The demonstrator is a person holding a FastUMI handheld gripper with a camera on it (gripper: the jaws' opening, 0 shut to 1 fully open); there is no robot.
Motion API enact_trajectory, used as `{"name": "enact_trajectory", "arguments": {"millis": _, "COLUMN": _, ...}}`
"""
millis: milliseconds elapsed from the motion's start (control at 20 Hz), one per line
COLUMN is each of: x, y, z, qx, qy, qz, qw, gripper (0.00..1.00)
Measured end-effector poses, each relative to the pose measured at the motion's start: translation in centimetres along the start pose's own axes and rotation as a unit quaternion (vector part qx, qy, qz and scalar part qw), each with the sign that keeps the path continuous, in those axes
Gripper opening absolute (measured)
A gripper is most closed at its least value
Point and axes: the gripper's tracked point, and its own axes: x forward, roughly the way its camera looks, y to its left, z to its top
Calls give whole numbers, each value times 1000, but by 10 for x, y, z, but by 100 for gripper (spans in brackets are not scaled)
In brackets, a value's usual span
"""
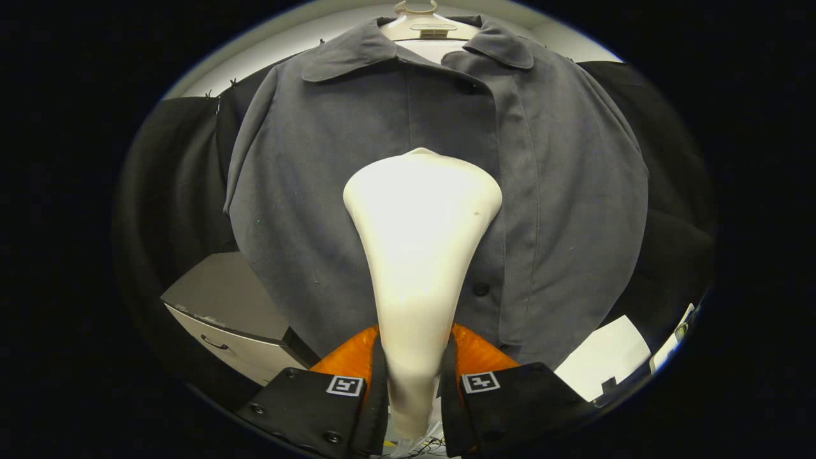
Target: Iron the clothes twice with a garment steamer, once on the left side and once on the right side.
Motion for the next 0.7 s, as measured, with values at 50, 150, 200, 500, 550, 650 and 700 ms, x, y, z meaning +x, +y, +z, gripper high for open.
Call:
{"name": "enact_trajectory", "arguments": {"millis": 50, "x": 1, "y": -1, "z": -4, "qx": 0, "qy": 3, "qz": -1, "qw": 1000, "gripper": 42}}
{"name": "enact_trajectory", "arguments": {"millis": 150, "x": 3, "y": -3, "z": -12, "qx": 0, "qy": 10, "qz": -3, "qw": 1000, "gripper": 42}}
{"name": "enact_trajectory", "arguments": {"millis": 200, "x": 5, "y": -3, "z": -16, "qx": 0, "qy": 15, "qz": -3, "qw": 1000, "gripper": 42}}
{"name": "enact_trajectory", "arguments": {"millis": 500, "x": 7, "y": -6, "z": -40, "qx": 4, "qy": 37, "qz": -5, "qw": 999, "gripper": 42}}
{"name": "enact_trajectory", "arguments": {"millis": 550, "x": 8, "y": -6, "z": -43, "qx": 4, "qy": 40, "qz": -5, "qw": 999, "gripper": 42}}
{"name": "enact_trajectory", "arguments": {"millis": 650, "x": 10, "y": -8, "z": -50, "qx": 3, "qy": 45, "qz": -7, "qw": 999, "gripper": 42}}
{"name": "enact_trajectory", "arguments": {"millis": 700, "x": 11, "y": -9, "z": -54, "qx": 3, "qy": 49, "qz": -8, "qw": 999, "gripper": 42}}
